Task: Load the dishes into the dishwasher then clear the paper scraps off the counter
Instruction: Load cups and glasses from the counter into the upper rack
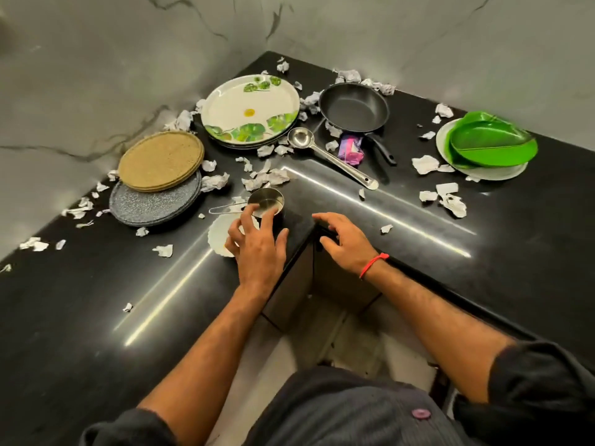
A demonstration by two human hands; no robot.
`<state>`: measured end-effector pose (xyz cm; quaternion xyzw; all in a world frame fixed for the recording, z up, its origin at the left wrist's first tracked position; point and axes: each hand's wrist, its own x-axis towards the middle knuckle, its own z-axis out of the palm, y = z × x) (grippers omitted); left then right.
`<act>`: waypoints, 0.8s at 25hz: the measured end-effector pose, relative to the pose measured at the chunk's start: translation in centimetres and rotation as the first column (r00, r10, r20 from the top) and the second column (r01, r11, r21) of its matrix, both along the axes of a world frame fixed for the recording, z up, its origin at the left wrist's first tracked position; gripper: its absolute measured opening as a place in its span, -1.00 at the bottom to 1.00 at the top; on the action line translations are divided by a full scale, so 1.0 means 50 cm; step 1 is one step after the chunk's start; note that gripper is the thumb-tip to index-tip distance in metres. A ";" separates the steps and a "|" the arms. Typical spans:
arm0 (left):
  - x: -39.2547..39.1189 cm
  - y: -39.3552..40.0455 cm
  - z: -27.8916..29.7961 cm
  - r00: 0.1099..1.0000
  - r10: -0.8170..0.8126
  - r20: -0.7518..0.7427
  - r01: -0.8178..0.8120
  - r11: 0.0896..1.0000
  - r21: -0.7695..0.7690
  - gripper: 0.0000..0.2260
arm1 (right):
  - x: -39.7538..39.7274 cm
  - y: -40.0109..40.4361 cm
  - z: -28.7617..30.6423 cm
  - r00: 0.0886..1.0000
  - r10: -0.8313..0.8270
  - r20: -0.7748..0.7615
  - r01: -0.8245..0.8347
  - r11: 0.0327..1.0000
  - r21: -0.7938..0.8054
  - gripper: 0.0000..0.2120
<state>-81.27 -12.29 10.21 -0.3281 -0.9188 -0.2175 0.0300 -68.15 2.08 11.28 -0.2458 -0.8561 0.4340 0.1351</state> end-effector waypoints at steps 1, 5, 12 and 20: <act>-0.023 0.004 -0.002 1.000 0.018 -0.011 -0.019 0.997 -0.071 -0.64 | -0.008 -0.006 0.005 1.000 0.006 0.003 -0.006 1.000 -0.009 -0.55; -0.080 0.040 -0.015 0.999 -0.023 -0.037 0.014 0.975 -0.223 -0.76 | 0.006 -0.011 0.007 1.000 -0.012 0.011 0.012 1.000 -0.004 -0.57; -0.101 0.090 0.009 0.992 -0.108 -0.060 0.092 0.968 -0.233 -0.84 | 0.100 0.020 -0.003 0.989 -0.146 0.009 0.146 0.989 -0.017 -0.60; 0.178 0.286 0.150 0.044 -0.543 0.839 -0.119 0.831 0.544 -0.74 | 0.257 0.052 0.032 0.862 -0.495 -0.108 0.368 0.759 -0.537 -0.47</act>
